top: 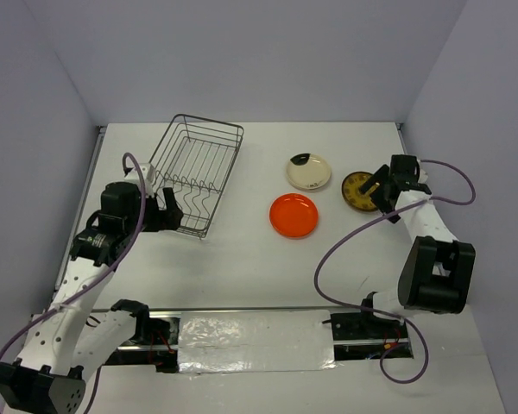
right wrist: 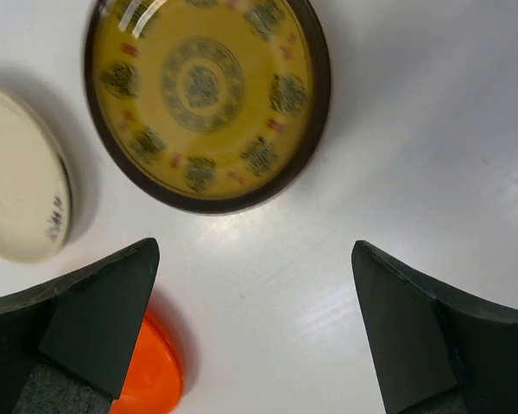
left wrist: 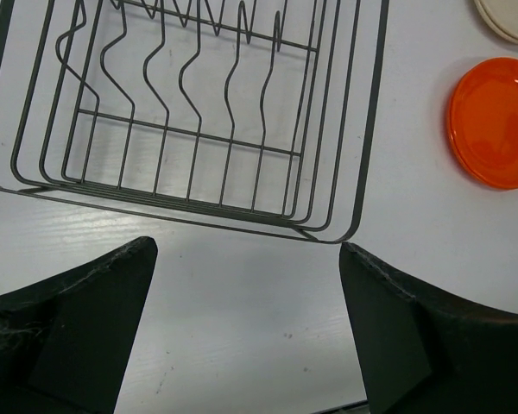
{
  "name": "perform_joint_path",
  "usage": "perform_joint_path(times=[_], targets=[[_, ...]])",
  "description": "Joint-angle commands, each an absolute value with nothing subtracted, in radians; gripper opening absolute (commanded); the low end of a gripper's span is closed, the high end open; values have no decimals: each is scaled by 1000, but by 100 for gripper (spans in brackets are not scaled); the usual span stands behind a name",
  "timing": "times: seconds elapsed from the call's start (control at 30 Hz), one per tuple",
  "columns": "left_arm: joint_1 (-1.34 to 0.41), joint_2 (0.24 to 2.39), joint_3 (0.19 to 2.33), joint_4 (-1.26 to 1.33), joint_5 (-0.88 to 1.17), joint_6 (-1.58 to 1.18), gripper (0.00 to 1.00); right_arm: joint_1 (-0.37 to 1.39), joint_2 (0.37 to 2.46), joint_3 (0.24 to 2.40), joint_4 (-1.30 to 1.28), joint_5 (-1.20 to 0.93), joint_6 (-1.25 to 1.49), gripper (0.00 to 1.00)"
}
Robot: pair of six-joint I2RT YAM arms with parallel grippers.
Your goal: Unload the plates from the dish rack
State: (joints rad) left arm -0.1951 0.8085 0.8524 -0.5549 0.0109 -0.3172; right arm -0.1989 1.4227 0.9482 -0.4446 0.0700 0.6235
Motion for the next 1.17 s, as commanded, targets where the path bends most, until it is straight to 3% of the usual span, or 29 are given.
perform_joint_path(times=[0.0,0.2,0.33,0.53,0.7,1.13], targets=[[-196,821,902,-549,-50,-318,100,-126,1289,993,-546,188,555,100],[-192,864,1003,-646,-295,-376,99,103,728,1024,-618,131,355,100],[-187,792,973,-658,-357,-390,99,115,593,1103,-838,67,255,100],[-190,534,868,-621,-359,-414,100,121,493,1121,-972,112,189,100],[-199,327,827,-571,-330,-408,100,130,428,1080,-924,69,169,100],[-314,354,833,-623,-460,-465,99,233,446,1068,-897,138,146,100]])
